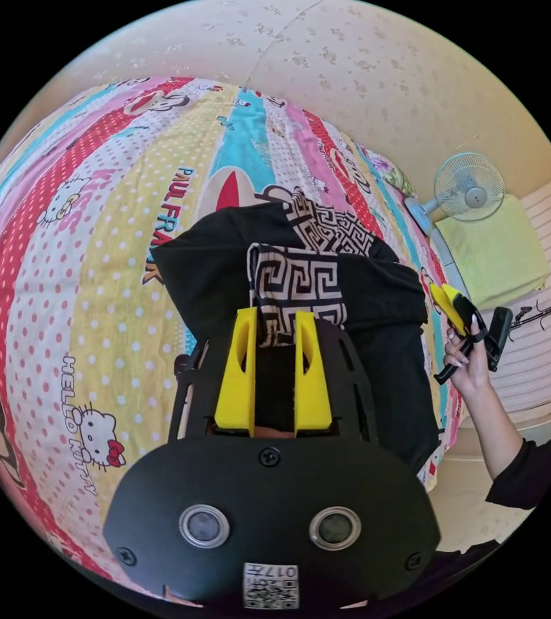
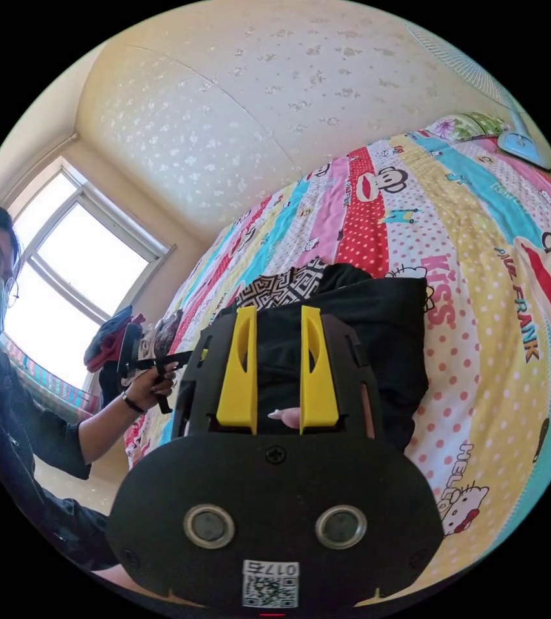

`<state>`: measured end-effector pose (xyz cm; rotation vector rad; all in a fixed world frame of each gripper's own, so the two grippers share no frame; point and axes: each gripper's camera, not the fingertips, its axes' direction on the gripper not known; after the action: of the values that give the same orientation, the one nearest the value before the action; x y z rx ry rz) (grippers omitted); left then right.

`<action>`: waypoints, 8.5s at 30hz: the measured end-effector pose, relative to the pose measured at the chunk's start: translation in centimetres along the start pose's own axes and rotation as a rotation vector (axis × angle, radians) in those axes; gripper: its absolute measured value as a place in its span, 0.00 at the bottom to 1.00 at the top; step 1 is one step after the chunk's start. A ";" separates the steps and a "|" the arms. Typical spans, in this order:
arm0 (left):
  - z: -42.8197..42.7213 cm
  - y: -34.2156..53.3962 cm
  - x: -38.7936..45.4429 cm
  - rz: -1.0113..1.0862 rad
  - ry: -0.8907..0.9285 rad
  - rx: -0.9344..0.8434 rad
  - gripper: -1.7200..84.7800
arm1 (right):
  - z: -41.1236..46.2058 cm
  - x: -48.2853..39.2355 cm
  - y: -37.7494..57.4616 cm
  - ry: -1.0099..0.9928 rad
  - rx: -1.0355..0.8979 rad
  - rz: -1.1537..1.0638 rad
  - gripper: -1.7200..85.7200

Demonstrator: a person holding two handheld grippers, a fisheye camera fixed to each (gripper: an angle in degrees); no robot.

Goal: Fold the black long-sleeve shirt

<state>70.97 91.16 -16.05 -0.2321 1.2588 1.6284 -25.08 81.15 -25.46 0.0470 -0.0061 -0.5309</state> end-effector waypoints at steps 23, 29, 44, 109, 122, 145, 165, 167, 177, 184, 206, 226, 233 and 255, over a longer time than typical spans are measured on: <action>-3.1 8.8 -5.1 -0.109 0.126 0.049 0.05 | 8.4 -0.9 -4.1 0.446 -0.223 -0.107 0.11; -6.5 13.0 -6.3 -0.152 0.113 0.182 0.08 | 7.2 -3.7 -7.1 0.368 -0.116 -0.121 0.12; -6.6 10.3 -4.8 0.132 0.284 0.296 0.09 | 16.8 -6.7 -8.7 0.454 -0.390 -0.205 0.14; -6.6 42.9 -9.8 -0.196 0.149 -0.035 0.15 | -6.2 17.6 14.1 -0.136 -0.613 0.291 0.16; -5.7 41.8 -12.7 -0.343 0.354 -0.222 0.08 | -7.1 18.1 14.1 -0.269 -0.655 0.330 0.04; -21.4 54.0 -11.7 -0.753 0.735 -0.272 0.07 | -28.4 13.1 17.8 -0.476 -0.326 0.681 0.03; -5.7 32.1 -23.8 -0.946 1.372 0.588 0.11 | 0.4 23.5 6.1 -0.800 0.414 0.848 0.11; -6.8 31.9 -23.1 -0.869 1.276 0.565 0.10 | -1.4 22.3 6.3 -0.721 0.277 0.694 0.11; -8.2 20.6 -2.1 0.204 0.320 -0.043 0.11 | -2.4 13.2 12.9 -0.325 -0.254 0.291 0.12; 0.8 12.6 9.9 1.014 0.164 -0.487 0.13 | 2.4 10.9 13.2 -0.348 -0.311 0.172 0.12; 4.0 1.2 5.4 0.672 0.269 -0.643 0.01 | 0.5 10.0 13.8 -0.074 -0.377 0.189 0.08; -3.6 13.7 -5.8 0.164 0.680 -0.088 0.05 | 3.2 5.7 5.3 -0.102 -0.212 0.140 0.11; 2.6 24.5 -6.0 -0.096 0.347 -0.306 0.01 | 9.2 8.0 2.7 0.069 -0.412 0.120 0.08; 1.2 38.6 -10.3 -0.431 0.495 -0.122 0.12 | 15.2 -18.0 3.5 -0.158 -0.685 0.038 0.23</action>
<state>45.71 88.67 14.83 -0.9626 1.3517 1.3080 -39.14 92.65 -10.02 -0.6623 0.0210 -0.4755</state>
